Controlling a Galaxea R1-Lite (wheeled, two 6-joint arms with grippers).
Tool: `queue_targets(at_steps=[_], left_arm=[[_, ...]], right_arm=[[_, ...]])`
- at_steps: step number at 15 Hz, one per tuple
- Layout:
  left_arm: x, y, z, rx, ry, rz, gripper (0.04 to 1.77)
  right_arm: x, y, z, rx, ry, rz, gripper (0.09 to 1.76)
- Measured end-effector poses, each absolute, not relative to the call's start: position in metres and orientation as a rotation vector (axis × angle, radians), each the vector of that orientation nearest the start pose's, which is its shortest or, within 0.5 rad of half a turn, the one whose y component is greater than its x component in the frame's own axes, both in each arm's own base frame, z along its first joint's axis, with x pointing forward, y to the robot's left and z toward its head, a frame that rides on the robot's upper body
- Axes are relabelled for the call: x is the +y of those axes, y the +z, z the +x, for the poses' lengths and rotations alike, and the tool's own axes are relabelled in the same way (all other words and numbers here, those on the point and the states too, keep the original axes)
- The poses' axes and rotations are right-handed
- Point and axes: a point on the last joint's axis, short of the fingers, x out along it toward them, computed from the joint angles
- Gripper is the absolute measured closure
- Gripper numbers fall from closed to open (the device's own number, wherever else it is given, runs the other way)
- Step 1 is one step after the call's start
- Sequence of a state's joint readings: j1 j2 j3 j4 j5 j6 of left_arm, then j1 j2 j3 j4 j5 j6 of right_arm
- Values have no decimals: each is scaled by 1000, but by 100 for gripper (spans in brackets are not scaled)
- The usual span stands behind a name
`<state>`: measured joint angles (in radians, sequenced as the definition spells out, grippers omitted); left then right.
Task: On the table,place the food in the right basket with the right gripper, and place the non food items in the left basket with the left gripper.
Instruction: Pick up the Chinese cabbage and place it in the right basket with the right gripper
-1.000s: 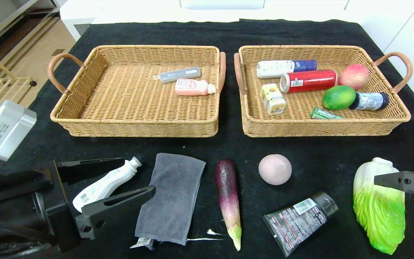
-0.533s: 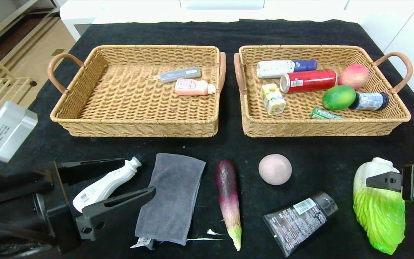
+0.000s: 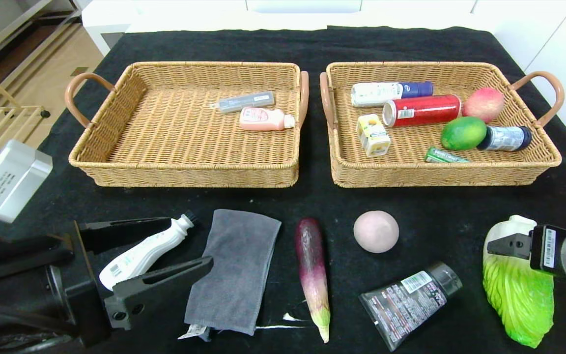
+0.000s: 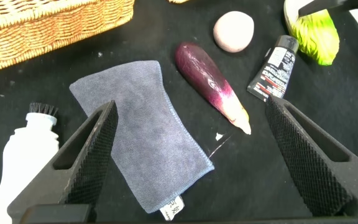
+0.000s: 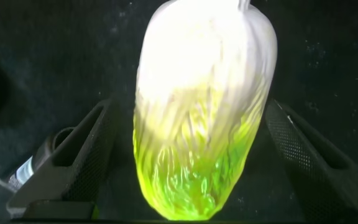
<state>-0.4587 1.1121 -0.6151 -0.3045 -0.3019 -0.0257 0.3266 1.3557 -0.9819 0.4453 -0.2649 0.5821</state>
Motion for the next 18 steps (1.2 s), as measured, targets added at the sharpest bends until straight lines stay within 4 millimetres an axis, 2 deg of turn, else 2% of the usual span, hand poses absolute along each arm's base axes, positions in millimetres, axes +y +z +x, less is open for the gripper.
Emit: queue_targets(at_steps=[16, 17, 18], left_arm=[[-75, 232, 137, 207, -756, -9, 9], [-75, 232, 137, 207, -756, -9, 9], [-75, 232, 137, 207, -756, -9, 9]], right_arm=[[57, 202, 204, 802, -205, 309, 14], [57, 202, 205, 803, -206, 309, 27], [58, 201, 205, 805, -206, 308, 32]])
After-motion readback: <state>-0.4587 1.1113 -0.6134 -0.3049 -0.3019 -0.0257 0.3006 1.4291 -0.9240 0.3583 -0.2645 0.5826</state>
